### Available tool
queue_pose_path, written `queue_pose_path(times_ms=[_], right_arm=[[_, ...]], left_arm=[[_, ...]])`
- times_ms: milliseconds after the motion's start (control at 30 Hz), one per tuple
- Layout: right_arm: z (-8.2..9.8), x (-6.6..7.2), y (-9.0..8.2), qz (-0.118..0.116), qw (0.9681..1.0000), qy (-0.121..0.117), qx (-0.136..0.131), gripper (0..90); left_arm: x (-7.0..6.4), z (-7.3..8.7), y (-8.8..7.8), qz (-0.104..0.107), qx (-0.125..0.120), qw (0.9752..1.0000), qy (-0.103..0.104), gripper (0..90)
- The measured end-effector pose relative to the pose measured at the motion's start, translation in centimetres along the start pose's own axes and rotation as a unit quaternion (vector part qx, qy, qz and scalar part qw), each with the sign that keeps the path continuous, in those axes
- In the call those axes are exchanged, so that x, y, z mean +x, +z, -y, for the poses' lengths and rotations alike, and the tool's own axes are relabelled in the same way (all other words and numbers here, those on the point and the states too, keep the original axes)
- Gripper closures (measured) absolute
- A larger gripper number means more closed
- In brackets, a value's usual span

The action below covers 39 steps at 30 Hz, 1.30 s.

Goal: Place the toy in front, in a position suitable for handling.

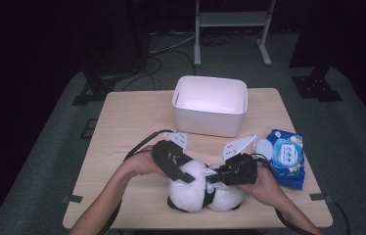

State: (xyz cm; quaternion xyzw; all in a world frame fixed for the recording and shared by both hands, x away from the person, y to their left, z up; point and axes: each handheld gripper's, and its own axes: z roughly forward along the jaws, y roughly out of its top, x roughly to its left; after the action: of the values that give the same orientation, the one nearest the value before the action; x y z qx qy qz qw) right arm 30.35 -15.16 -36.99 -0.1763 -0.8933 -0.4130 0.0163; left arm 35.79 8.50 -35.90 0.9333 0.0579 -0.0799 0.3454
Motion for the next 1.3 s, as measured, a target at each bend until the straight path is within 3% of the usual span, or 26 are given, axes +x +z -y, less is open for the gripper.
queue_pose_path(times_ms=[100, 133, 233, 367, 467, 600, 733, 833, 900, 1100, 1300], right_arm=[[-0.2, -0.6, -0.1, 0.009, 0.9999, 0.005, -0.008, 79.1], [-0.2, -0.9, -0.1, 0.011, 0.9999, 0.007, -0.011, 79.1], [-0.4, -1.6, -0.2, 0.016, 0.9996, 0.015, -0.020, 79.1], [-0.9, -2.8, 0.0, 0.024, 0.9990, 0.024, -0.029, 79.2], [-1.1, -3.2, 0.6, 0.013, 0.9992, 0.028, -0.026, 79.2], [-1.4, -3.3, 0.5, 0.006, 0.9996, 0.020, -0.019, 79.2], [-2.3, -3.5, -0.4, 0.025, 0.9992, 0.013, -0.027, 79.2], [-2.4, -4.2, -0.2, 0.033, 0.9993, 0.017, -0.009, 79.2], [-2.1, -4.4, 0.2, 0.022, 0.9995, 0.023, -0.005, 79.3], [-1.6, -3.4, 0.7, 0.023, 0.9996, 0.010, 0.011, 79.5], [-1.1, -2.5, 0.6, 0.018, 0.9997, 0.001, 0.015, 79.4]], left_arm=[[0.4, -0.8, -0.2, -0.018, 0.013, 0.9996, 0.019, 28.9], [0.7, -1.4, -0.4, -0.033, 0.018, 0.9988, 0.030, 28.9], [0.9, -1.7, -0.6, -0.047, 0.019, 0.9981, 0.035, 28.9], [1.6, -2.4, -0.9, -0.082, 0.033, 0.9948, 0.051, 28.9], [1.8, -2.0, -0.8, -0.080, 0.038, 0.9943, 0.058, 28.7], [1.3, -0.9, -0.8, -0.083, 0.008, 0.9950, 0.055, 28.3], [0.1, 0.0, -0.7, -0.089, -0.013, 0.9942, 0.059, 27.6], [-0.6, 0.5, -0.8, -0.095, -0.014, 0.9934, 0.063, 26.4], [-0.9, 0.9, -0.7, -0.097, -0.021, 0.9933, 0.058, 25.0], [-1.5, 1.3, -0.5, -0.098, -0.053, 0.9933, 0.032, 9.7], [-2.3, 1.9, -1.0, -0.100, -0.072, 0.9921, 0.025, 9.1]])
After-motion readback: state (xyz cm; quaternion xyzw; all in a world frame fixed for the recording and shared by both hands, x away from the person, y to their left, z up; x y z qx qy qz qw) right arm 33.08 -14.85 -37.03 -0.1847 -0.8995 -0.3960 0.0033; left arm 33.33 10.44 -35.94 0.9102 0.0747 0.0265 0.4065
